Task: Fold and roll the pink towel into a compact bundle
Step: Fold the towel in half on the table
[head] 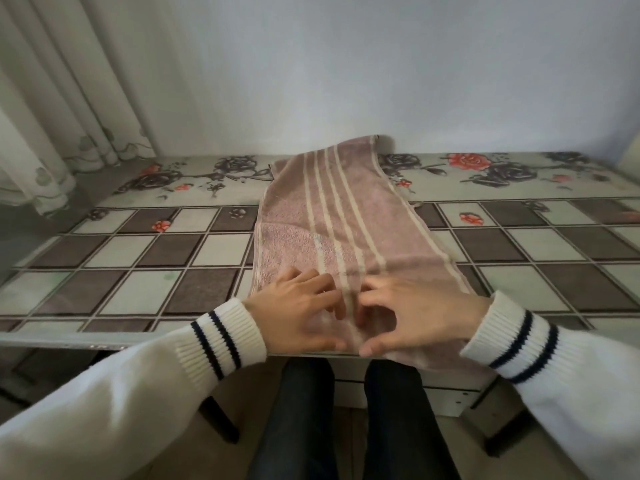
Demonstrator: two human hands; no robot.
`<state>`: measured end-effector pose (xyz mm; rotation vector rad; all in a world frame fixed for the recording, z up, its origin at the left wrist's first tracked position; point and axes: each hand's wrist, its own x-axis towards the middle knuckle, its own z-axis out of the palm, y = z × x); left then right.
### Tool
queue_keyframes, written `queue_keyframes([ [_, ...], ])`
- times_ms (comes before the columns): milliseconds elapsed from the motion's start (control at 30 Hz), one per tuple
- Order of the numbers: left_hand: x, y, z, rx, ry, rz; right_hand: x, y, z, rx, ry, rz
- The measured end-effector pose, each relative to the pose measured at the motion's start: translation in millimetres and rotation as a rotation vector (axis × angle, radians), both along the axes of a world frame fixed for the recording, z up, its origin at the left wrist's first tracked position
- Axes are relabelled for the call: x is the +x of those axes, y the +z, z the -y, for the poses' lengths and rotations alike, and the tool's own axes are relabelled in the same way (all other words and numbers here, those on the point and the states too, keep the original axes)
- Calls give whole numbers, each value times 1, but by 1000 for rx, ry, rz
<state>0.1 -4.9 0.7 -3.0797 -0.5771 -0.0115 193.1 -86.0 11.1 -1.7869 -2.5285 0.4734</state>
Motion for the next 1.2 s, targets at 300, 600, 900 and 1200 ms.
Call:
queue_keyframes([
  [300,8,7,-8,-53,16,9,1,10,-9,-68,-10,-112],
  [600,14,13,-13,104,-14,217,22,17,-41,-151,-211,-324],
  [900,15,-2,-21,155,86,68,26,8,-50,-147,-253,-348],
  [1200,13,5,-32,63,106,155,33,16,-46,-240,-155,-181],
])
